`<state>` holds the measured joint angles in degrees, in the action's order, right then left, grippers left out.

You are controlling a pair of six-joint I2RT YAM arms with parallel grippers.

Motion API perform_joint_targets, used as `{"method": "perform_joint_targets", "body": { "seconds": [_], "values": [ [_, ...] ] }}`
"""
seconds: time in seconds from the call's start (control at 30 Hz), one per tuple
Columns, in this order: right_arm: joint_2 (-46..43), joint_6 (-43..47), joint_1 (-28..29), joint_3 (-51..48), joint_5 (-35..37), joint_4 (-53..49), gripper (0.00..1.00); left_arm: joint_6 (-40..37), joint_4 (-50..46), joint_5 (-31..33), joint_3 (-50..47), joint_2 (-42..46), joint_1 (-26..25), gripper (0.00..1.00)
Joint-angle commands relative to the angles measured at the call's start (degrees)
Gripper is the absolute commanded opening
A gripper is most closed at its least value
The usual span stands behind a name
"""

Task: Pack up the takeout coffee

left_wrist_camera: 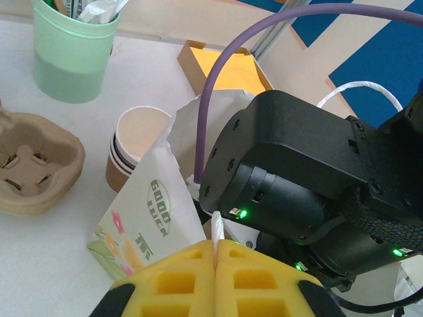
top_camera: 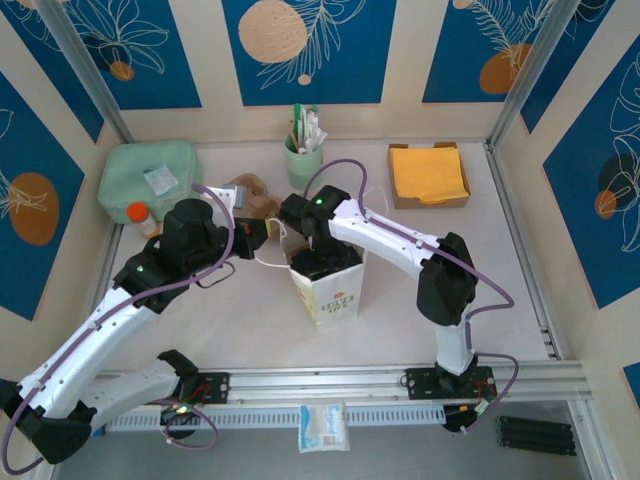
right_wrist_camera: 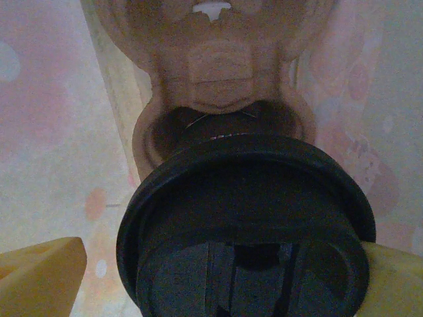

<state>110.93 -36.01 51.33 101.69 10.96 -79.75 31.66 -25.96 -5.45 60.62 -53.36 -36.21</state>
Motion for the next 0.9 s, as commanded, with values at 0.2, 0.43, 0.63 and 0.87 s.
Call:
{"method": "perform_joint_targets", "body": {
  "seconds": [0.2,0.43,0.63,0.87],
  "values": [
    [-0.87,-0.34,0.46,2.59,0.24,-2.19,0.99,0.45,0.06,-0.08,-0.05,-0.30,0.46,0.00],
    [-1.55,-0.29,0.65,4.30,0.38,-3.13,0.99,0.33,-0.06,0.00,0.00,-0.25,0.43,0.00],
    [-2.33,-0.47,0.76,5.48,0.30,-3.83,0.99,0.33,0.05,0.00,-0.08,-0.45,0.40,0.00],
    [-2.83,-0.65,1.05,7.59,0.74,-5.13,0.99,0.38,0.08,-0.08,-0.06,-0.35,0.41,0.00]
  ]
}}
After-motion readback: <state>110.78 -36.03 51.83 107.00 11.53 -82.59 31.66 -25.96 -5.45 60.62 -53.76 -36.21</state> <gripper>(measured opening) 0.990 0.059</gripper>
